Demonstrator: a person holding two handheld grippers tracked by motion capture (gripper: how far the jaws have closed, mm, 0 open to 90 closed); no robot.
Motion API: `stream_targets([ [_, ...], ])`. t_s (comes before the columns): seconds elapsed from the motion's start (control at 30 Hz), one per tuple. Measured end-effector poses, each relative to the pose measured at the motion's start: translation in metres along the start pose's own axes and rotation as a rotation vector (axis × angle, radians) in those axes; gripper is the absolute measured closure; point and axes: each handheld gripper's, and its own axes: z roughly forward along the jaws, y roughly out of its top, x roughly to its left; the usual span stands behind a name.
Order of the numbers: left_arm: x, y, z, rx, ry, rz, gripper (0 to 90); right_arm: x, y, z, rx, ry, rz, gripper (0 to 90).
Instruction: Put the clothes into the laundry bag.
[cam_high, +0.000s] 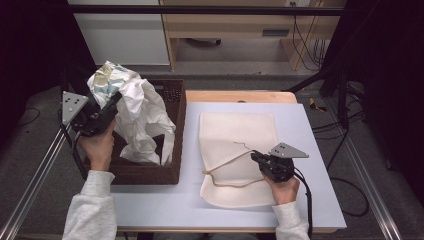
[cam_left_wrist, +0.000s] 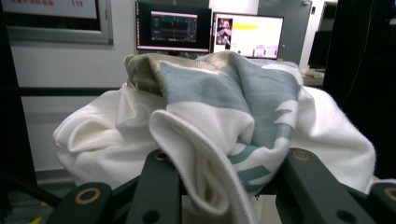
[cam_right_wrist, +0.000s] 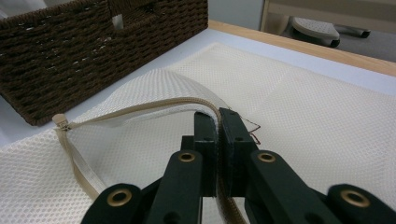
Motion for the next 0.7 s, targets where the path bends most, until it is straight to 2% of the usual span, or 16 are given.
stream_targets([
  [0.2,-0.002,0.023,-0.009,-0.076,-0.004,-0.005,68.2,0.000,0.000,0.000,-0.002,-0.003,0.000,86.6],
  [0.23,-0.003,0.031,-0.011,-0.098,-0.005,-0.005,68.3,0.000,0.000,0.000,-0.002,-0.003,0.000,86.6],
  [0.27,-0.003,0.031,-0.011,-0.098,-0.005,-0.005,68.3,0.000,0.000,0.000,-0.002,-0.004,-0.001,86.6],
  [0.37,-0.005,0.045,-0.015,-0.130,-0.010,-0.003,68.3,0.000,0.000,0.000,-0.002,-0.004,0.000,86.7],
  [0.57,-0.018,0.075,-0.025,-0.205,-0.028,0.002,68.3,0.000,0.000,0.000,-0.005,-0.005,0.000,86.6],
  [0.7,-0.023,0.086,-0.030,-0.240,-0.039,0.000,68.3,-0.001,0.000,0.000,-0.006,-0.005,0.000,86.6],
])
